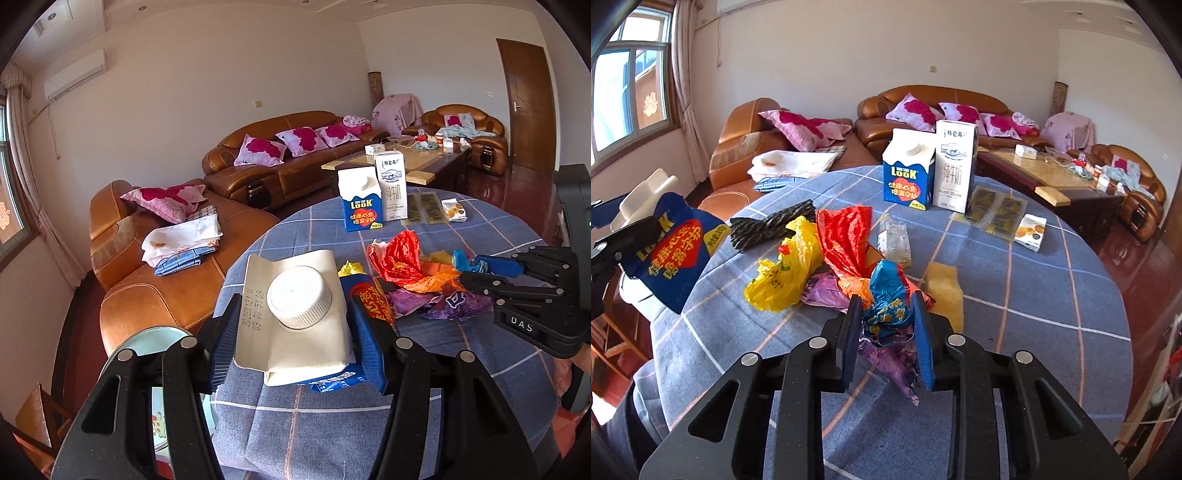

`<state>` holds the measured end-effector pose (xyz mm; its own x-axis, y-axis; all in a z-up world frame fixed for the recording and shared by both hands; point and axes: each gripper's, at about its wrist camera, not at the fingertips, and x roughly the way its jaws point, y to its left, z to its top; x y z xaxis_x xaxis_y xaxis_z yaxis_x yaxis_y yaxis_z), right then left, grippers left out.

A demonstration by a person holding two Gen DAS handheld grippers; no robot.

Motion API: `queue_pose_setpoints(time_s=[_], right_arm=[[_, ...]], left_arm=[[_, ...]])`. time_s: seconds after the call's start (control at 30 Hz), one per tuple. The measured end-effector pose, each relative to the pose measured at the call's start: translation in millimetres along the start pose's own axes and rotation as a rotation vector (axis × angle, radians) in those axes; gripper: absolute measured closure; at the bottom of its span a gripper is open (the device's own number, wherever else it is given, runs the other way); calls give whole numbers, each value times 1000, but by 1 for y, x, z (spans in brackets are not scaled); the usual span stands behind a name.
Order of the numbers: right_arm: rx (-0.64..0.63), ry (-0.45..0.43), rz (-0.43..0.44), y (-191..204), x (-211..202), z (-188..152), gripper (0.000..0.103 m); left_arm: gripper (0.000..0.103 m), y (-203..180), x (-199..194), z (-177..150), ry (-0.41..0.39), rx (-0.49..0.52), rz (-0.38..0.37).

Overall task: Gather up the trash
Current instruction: 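Grasp red plastic bag and blue wrapper with right tool while left tool holds the tray, then carry the white tray with left tool while right tool carries red bag over bucket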

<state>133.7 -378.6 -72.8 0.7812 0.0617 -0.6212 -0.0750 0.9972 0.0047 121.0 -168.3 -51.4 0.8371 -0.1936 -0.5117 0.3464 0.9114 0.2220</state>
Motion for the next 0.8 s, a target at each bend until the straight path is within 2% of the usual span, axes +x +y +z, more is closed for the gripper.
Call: queue_pose_setpoints(time_s=[0.23, 0.43, 0.8], right_arm=[[27, -141, -10, 6, -30, 9, 81], [61, -242, 3, 14, -43, 17, 81], [25, -279, 102, 54, -18, 39, 81]], left_arm=[[46, 15, -7, 0, -21, -24, 23], [46, 30, -12, -4, -27, -29, 82], [46, 63, -13, -9, -15, -47, 192]])
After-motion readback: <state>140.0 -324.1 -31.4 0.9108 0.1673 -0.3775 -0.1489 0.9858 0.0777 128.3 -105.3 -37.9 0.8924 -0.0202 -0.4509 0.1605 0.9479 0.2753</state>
